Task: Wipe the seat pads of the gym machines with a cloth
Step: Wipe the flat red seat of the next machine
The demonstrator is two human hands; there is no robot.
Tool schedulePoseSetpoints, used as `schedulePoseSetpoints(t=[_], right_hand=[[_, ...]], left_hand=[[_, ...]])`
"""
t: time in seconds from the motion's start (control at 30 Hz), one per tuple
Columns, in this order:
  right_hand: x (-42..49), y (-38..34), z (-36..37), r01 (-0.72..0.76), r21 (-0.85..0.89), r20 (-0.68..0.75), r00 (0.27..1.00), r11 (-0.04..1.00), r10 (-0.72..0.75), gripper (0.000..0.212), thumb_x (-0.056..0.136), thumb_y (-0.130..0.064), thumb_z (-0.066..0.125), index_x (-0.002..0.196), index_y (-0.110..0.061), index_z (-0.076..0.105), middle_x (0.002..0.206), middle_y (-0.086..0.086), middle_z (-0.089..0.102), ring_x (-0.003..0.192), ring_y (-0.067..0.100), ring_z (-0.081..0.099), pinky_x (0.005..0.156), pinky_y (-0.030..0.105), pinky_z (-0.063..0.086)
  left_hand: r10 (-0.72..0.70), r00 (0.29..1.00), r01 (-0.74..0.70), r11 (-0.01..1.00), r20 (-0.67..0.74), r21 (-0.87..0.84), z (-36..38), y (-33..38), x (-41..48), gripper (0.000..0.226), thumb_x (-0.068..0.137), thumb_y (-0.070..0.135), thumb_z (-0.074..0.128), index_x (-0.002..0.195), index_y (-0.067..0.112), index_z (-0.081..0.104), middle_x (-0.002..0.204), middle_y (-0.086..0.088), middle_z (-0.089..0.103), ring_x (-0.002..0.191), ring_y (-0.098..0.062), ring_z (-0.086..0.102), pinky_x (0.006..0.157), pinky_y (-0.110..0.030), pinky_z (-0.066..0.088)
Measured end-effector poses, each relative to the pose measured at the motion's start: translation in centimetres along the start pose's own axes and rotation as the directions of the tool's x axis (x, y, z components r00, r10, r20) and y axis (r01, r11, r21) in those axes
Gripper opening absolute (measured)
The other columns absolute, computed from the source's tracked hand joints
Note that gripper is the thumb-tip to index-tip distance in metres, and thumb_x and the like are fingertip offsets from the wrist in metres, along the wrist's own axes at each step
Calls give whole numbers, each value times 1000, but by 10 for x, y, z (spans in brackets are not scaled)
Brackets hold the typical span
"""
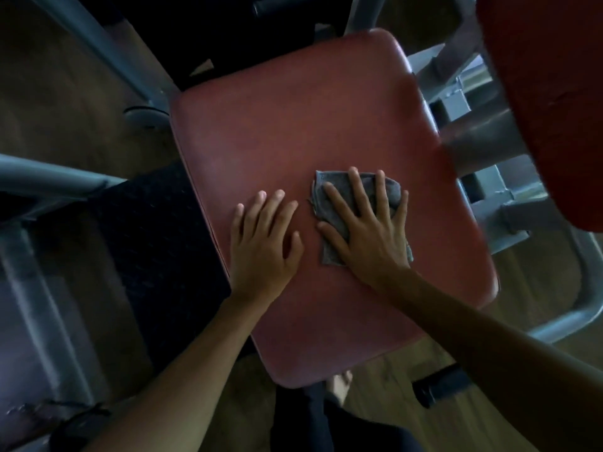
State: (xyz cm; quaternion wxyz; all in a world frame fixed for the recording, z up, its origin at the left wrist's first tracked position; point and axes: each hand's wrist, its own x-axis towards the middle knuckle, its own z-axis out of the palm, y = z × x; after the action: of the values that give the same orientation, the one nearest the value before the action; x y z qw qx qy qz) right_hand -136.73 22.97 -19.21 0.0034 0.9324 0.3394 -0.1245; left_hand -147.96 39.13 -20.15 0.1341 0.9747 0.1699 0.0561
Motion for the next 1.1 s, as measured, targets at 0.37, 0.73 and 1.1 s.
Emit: schedulePoseSetpoints(t=[0.37,0.73,1.1], right_hand=[[-5,27,16,426,73,-196,893,902,-406,56,105,-49,32,154,-22,33,161,5,28,150,30,21,120,51,23],[-2,32,-11,414,499,-156,907,761,-391,46,107,-29,36,149,-11,41,158,9,35,149,22,24,124,33,12],[-139,-29,-228,626,616,-117,672,477,-731,45,106,-21,42,149,-9,40,158,-1,29,144,-2,12,122,22,11]], left_hand=[[-34,999,34,999,-1,10,2,9,-2,46,97,28,47,141,14,50,153,-7,42,145,-29,31,120,-52,18],[-437,898,428,834,58,-347,-35,72,-35,39,97,10,49,135,11,54,145,-6,47,139,-23,39,114,-44,36],[-767,636,682,610,-84,-404,-257,177,-173,29,94,9,58,122,10,66,109,-5,72,100,-19,65,91,-33,49]])
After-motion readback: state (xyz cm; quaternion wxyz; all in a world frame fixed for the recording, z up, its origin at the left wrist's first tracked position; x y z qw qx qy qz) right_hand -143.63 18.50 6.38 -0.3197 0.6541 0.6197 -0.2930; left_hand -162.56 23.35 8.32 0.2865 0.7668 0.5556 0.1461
